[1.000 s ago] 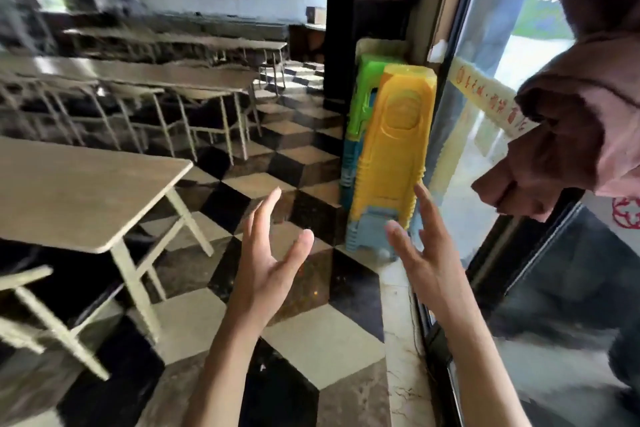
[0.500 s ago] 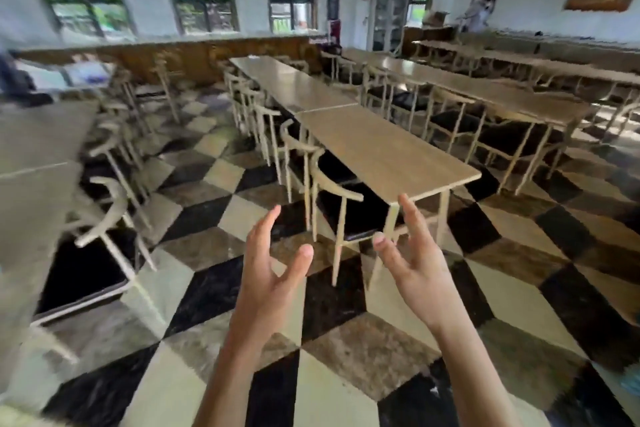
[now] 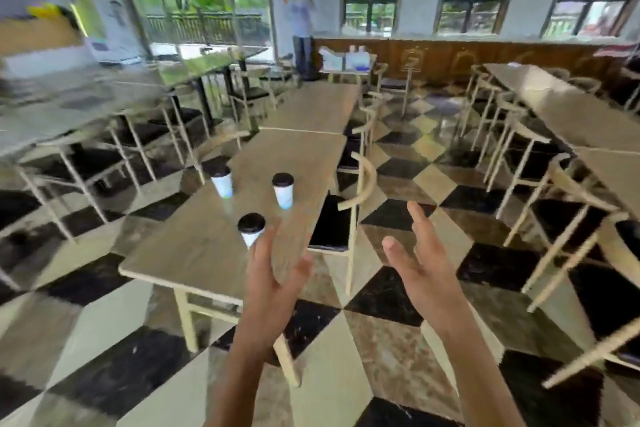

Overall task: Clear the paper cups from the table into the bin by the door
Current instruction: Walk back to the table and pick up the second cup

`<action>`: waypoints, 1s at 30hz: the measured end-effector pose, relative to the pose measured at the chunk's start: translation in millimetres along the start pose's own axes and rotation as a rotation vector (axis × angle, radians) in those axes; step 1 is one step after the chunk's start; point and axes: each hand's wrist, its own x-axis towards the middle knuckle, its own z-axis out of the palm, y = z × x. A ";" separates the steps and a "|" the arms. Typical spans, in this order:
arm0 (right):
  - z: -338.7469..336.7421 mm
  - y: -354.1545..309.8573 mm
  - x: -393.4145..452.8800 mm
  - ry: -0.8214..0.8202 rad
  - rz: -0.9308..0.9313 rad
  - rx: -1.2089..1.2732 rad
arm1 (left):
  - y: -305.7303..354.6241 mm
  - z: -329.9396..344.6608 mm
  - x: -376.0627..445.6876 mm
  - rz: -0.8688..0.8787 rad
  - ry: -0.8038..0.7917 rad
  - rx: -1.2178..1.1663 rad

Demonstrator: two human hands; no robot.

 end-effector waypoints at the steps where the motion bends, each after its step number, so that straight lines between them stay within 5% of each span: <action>1: 17.8 -3.2 11.1 -0.038 -0.001 0.028 | -8.8 -14.7 7.2 -0.006 0.040 0.012; 11: 144.7 28.1 115.3 -0.273 -0.017 0.072 | -95.8 -79.6 81.1 -0.163 0.222 0.095; 30: 311.6 183.0 311.8 -0.479 0.332 0.026 | -296.7 -37.0 266.9 -0.546 0.185 0.295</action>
